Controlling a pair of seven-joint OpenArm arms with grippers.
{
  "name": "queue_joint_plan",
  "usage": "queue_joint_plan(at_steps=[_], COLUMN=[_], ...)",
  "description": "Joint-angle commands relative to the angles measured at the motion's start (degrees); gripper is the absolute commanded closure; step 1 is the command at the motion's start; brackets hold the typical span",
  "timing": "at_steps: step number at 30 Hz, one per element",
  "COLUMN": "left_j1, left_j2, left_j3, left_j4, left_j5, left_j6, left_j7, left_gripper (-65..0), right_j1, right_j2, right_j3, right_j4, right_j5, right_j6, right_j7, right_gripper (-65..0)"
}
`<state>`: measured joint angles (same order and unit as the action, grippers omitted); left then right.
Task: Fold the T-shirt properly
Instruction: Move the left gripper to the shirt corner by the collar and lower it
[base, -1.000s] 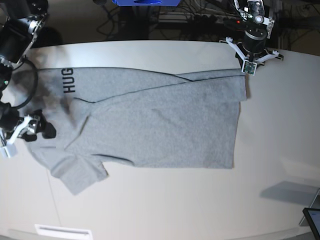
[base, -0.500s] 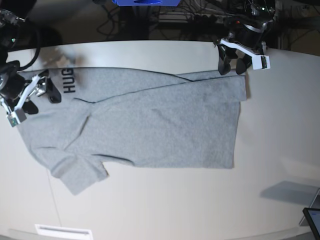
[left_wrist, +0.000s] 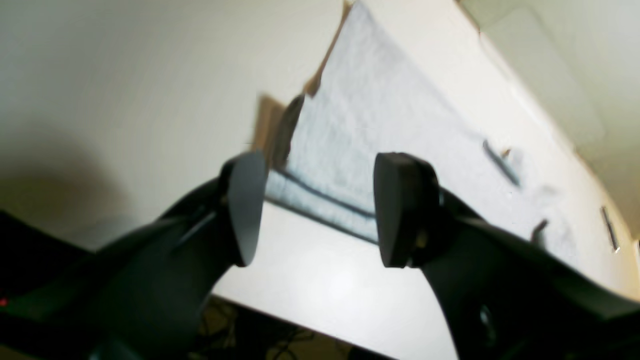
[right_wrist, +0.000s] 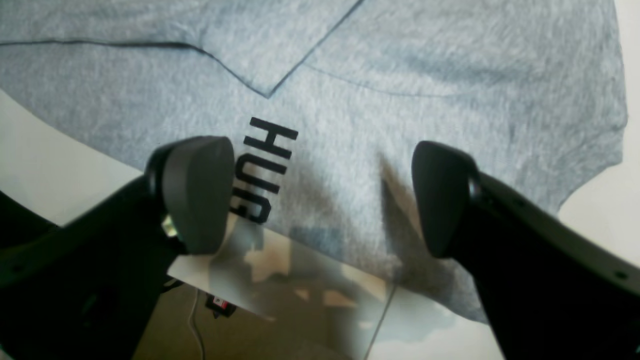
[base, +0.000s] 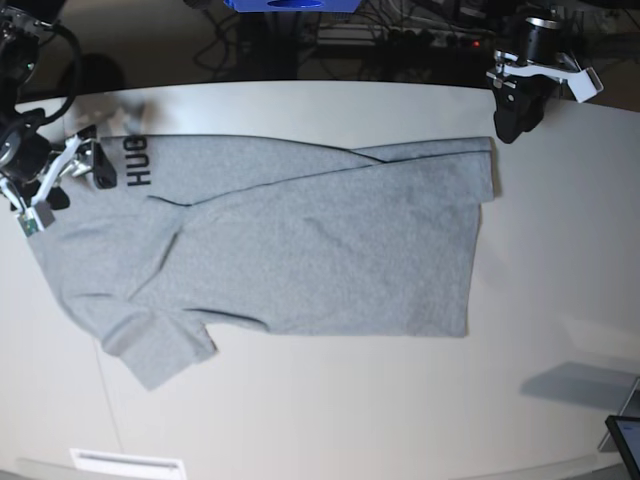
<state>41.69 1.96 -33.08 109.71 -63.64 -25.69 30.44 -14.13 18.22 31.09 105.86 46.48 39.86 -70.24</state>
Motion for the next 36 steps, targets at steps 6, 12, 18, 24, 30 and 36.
queue_joint_plan(at_steps=[6, 12, 18, 24, 30, 36], left_j1=[-5.6, -9.6, -11.5, -13.2, -15.2, -15.5], left_j2=[-1.2, -1.2, -1.2, -1.1, -1.0, -1.0], left_j3=[-3.4, -5.6, -5.1, -5.0, -4.2, -4.2], left_j4=[-4.4, -5.6, -5.7, -7.7, -10.8, -8.8], left_j5=[-1.2, -1.2, -1.0, -1.2, -0.8, -1.2], left_j6=[-0.7, -0.7, -0.5, -0.5, -0.5, -0.5], left_j7=[4.8, 9.6, 9.7, 9.9, 12.2, 12.2], left_gripper=[-34.3, -34.3, -34.1, -34.1, -34.1, -34.1], right_j1=[0.1, -0.9, -1.0, -1.0, -1.0, -1.0], right_j2=[0.9, 0.9, 0.7, 0.7, 0.7, 0.7], right_j3=[0.2, 0.2, 0.2, 0.2, 0.2, 0.2], right_j4=[0.9, 0.9, 0.9, 0.8, 0.7, 0.6], right_j5=[1.0, 1.0, 1.0, 1.0, 1.0, 1.0], right_j6=[0.1, 0.1, 0.1, 0.1, 0.1, 0.1], right_j7=[1.3, 1.4, 1.4, 1.4, 1.4, 1.4], right_gripper=[-51.5, -51.5, -51.5, -51.5, -51.5, -51.5])
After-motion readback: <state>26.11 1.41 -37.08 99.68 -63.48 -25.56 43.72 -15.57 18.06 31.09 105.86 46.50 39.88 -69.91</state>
